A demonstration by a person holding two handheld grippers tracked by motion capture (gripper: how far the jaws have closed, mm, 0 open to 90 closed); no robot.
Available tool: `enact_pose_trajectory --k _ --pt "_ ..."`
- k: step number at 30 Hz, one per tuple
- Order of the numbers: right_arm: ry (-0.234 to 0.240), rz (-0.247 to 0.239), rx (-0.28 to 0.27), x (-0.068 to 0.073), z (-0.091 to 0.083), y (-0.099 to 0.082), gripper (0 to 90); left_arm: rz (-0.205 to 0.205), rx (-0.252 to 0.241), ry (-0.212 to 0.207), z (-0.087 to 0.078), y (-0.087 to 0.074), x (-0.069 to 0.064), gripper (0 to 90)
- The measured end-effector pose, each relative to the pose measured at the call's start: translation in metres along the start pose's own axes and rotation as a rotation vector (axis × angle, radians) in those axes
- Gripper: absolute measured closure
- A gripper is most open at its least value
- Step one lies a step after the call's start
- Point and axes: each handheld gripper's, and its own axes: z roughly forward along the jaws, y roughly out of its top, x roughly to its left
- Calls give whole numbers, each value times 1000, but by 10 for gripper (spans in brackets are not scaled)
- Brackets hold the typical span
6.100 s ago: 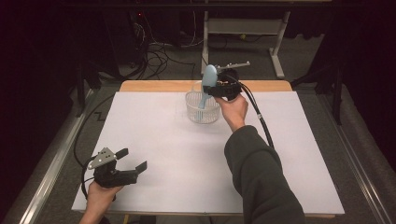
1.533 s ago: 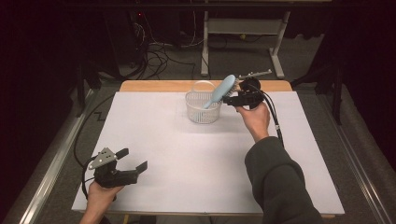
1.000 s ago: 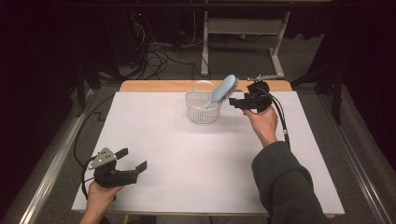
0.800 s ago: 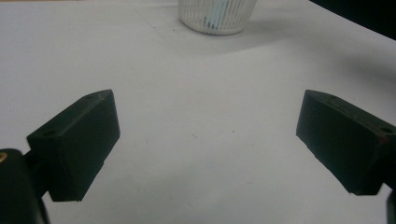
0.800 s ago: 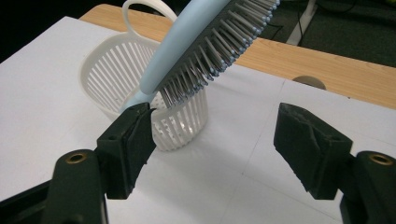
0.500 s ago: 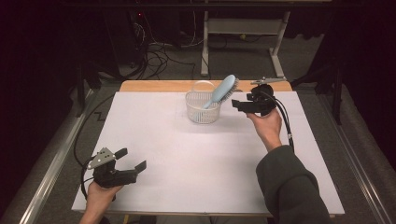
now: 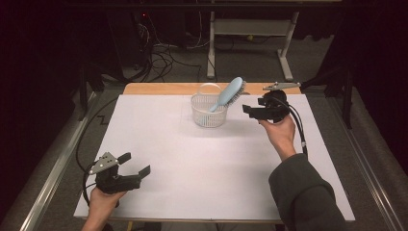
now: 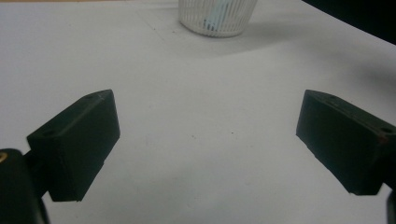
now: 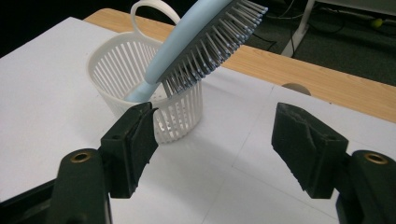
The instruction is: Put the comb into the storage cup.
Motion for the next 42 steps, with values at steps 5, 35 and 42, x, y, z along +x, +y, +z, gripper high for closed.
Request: enact_pose_trajectory --k 5,35,42 --pt "4 0 -8 -2 -5 -2 310 -2 0 0 0 0 0 54" --pt "-14 36 -26 -20 -30 -20 292 3 14 -3 2 -1 0 54" --pt "-10 31 -36 -20 -36 -24 292 3 14 -4 2 -1 0 55"
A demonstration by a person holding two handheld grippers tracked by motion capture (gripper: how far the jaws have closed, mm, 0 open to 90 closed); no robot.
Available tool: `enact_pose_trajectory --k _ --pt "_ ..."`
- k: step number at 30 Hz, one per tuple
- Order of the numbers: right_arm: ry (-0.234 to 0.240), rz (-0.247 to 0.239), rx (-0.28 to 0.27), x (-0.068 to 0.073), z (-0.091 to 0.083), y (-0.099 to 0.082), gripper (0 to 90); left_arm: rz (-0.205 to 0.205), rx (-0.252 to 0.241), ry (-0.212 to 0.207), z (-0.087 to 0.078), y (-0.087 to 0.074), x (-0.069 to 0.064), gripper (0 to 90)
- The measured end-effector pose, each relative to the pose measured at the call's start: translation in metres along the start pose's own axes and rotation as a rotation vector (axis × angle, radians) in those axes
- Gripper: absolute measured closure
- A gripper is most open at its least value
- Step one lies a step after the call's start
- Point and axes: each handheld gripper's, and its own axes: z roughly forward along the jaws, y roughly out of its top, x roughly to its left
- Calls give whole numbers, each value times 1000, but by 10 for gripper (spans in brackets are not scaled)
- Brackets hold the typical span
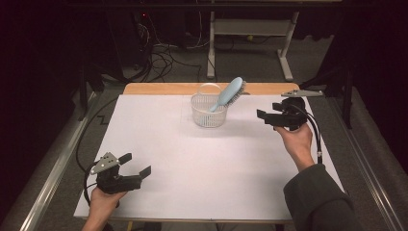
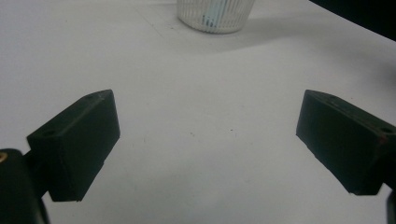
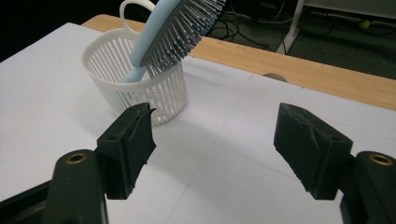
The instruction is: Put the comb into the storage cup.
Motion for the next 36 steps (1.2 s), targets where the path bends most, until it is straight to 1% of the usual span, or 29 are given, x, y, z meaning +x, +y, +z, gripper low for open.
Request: enact_pose_trajectory --k 15,29,36 --pt "6 8 -16 -6 -12 -8 290 -2 6 -1 1 0 0 54" --pt "8 9 -30 -6 -19 -12 289 -6 2 0 1 0 0 54" --pt "7 13 -37 -8 -24 -17 289 -6 1 0 1 0 0 54"
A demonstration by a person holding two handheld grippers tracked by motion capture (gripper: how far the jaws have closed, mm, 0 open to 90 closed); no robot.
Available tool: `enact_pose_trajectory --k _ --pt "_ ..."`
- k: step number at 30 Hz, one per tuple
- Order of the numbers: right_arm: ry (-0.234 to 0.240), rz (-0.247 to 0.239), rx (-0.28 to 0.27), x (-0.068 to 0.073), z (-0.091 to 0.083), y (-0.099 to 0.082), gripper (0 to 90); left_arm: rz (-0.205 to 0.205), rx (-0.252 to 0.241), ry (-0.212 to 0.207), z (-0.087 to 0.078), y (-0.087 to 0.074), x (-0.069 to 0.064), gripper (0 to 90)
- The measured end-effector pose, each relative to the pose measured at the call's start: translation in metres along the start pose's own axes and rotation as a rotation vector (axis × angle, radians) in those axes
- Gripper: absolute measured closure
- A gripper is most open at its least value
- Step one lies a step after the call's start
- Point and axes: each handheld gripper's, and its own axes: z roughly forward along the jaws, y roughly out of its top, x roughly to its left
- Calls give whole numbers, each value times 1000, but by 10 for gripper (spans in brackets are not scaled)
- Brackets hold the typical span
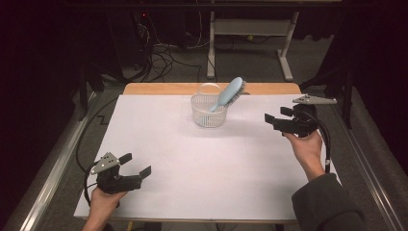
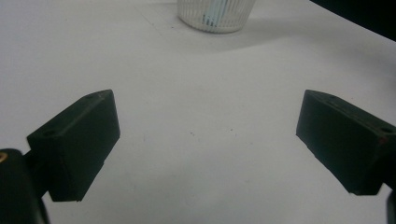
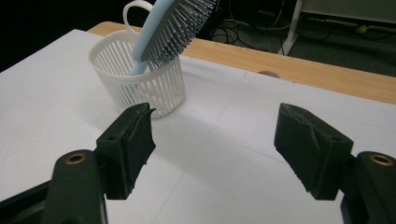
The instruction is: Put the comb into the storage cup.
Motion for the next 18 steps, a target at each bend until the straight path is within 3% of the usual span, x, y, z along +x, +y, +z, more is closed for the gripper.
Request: enact_pose_trajectory --k 18 --pt "-9 2 11 -5 -7 -13 285 -2 1 -2 0 0 0 54"
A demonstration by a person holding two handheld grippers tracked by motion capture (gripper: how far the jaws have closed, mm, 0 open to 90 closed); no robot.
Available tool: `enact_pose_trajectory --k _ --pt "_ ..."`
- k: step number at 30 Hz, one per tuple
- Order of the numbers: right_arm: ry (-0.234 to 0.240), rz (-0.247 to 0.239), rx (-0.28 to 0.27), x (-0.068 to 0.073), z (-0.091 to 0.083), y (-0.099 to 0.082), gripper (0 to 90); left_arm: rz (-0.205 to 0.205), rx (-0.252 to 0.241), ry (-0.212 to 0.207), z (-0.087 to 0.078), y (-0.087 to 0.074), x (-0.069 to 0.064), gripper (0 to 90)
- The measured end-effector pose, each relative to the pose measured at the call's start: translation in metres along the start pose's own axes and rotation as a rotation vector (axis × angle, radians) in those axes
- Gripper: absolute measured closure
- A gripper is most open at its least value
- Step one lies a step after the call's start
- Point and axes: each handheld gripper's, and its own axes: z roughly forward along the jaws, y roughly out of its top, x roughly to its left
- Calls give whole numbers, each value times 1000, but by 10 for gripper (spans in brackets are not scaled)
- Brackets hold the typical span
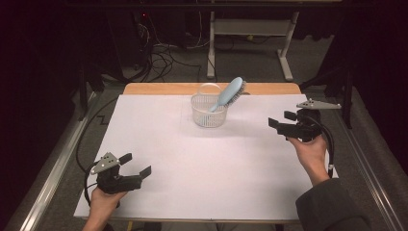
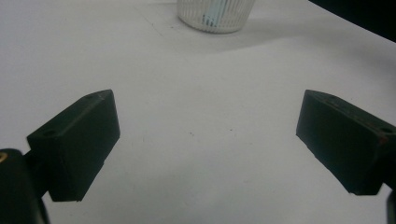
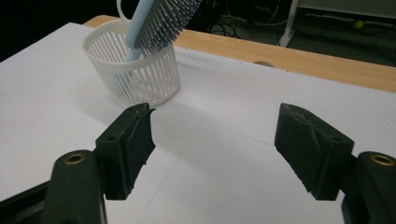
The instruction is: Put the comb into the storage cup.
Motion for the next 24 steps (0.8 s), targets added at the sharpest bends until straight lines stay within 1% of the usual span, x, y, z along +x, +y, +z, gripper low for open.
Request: enact_pose_trajectory --k 8,13,24 --pt "4 0 -5 0 -6 -9 274 0 1 1 0 0 0 54" --pt "-1 0 -11 0 -10 -12 270 1 2 1 1 0 0 54" --pt "7 -2 -26 0 -18 -19 264 2 7 -2 2 0 -1 55"
